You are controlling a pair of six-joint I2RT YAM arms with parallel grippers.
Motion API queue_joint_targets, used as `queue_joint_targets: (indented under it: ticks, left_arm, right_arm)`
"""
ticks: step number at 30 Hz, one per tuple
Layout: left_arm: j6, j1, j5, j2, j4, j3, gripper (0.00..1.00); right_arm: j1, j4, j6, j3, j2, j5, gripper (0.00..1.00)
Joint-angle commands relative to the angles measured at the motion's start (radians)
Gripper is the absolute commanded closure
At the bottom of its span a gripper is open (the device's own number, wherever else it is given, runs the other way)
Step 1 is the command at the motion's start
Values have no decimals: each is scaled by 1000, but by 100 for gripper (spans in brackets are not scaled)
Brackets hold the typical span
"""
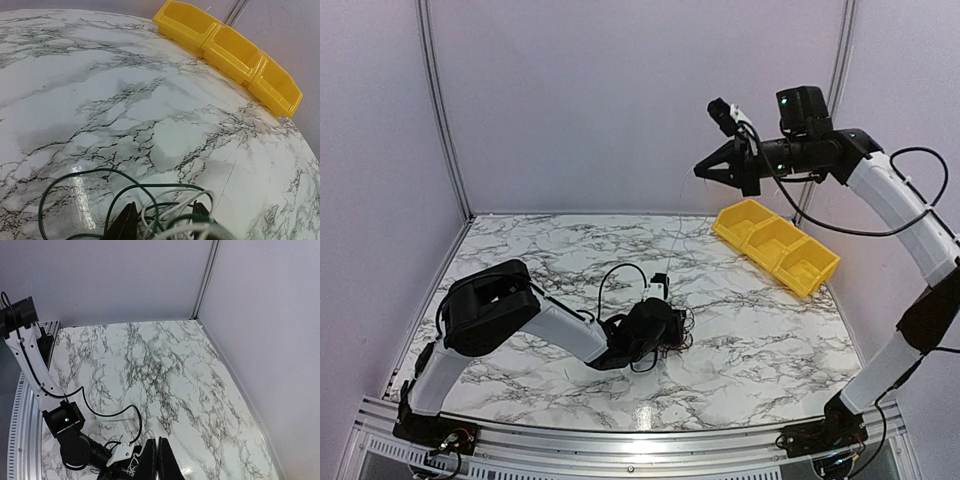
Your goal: Untangle the cables
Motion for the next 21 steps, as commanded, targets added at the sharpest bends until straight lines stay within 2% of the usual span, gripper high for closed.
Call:
queue_joint_targets:
  ticks: [1, 9, 12, 16, 19, 21]
  left_arm:
    - [0, -4, -8, 37, -55, -25, 62]
    - [-2, -4, -7, 40, -56, -28, 63]
    - [-3, -2, 2, 40, -55, -28, 68]
    - [-3, -2, 11, 46, -52, -28, 69]
    - [15, -2, 35, 48, -42, -26, 82]
    - [19, -2, 39, 48, -41, -25, 84]
  right_arm:
    - [2, -26, 39, 135, -56, -48, 100]
    - [-8, -16, 43, 170, -81, 7, 100]
    - [-31, 16, 65, 148, -90, 20, 100]
    - [-78, 23, 57, 294, -93, 75, 100]
    - [-118, 29, 49, 394, -95, 104, 100]
    - [-137, 37, 52, 432, -95, 123, 100]
